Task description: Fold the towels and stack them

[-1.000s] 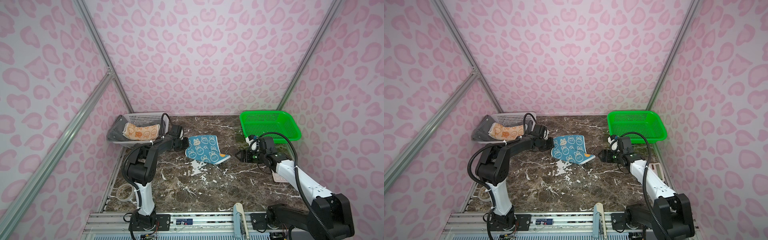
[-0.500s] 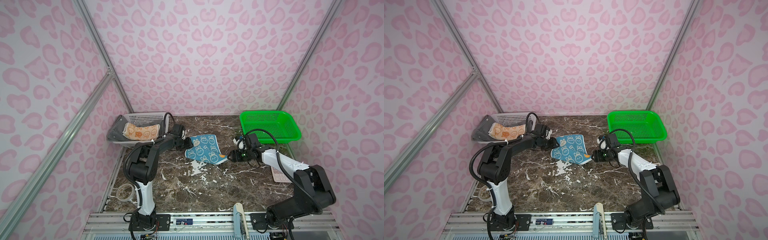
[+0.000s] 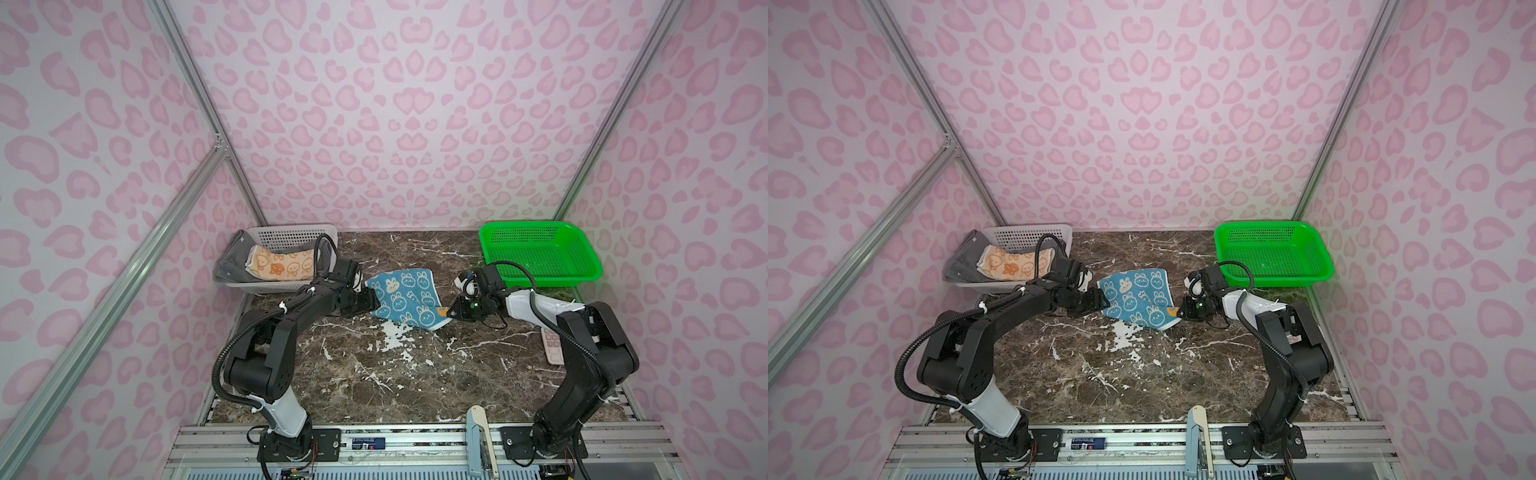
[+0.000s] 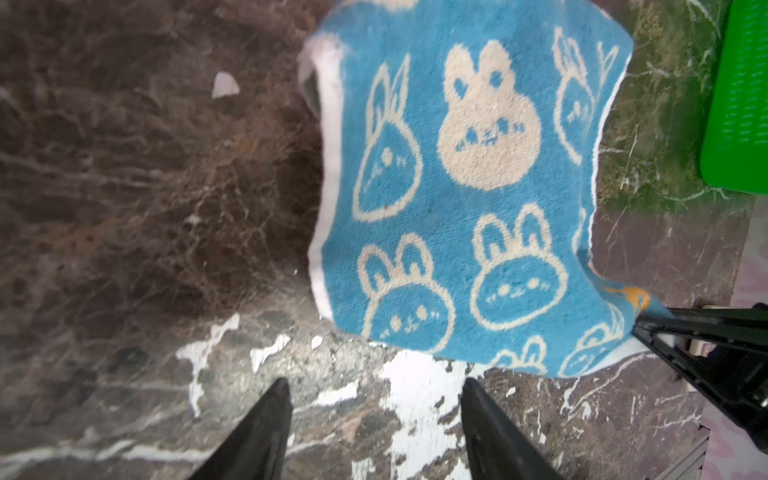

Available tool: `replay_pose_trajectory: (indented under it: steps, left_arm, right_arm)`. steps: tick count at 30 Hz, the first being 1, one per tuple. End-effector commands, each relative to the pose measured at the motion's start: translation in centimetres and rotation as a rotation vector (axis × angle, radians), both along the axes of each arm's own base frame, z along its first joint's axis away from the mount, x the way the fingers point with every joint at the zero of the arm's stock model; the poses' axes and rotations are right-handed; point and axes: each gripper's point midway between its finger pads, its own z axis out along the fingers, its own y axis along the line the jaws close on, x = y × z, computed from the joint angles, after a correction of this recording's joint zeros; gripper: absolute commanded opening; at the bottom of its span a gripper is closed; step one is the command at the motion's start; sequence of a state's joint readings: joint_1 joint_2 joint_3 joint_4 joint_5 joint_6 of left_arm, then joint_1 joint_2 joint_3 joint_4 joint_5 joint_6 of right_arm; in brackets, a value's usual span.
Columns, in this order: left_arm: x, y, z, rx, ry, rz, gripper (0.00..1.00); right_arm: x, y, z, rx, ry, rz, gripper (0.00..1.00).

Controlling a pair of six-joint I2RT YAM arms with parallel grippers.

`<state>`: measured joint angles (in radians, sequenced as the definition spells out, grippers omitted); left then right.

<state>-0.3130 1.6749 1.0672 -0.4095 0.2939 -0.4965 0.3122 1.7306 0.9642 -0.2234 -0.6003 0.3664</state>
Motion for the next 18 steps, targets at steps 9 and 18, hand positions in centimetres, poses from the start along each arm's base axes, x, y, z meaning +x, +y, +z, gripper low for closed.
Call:
replay_pose_trajectory:
  steps: [9,18]
  left_arm:
    - [0.4,-8.0,6.3,0.079,-0.392,-0.286,0.69]
    - [-0.1,-13.9,6.8,0.148,-0.685,-0.347,0.71]
  right_arm:
    - [3.8,3.8,8.7,0.338,-0.129,-0.228,0.00]
    - [6.5,5.1,11.5,0.486,-0.155,-0.392,0.00]
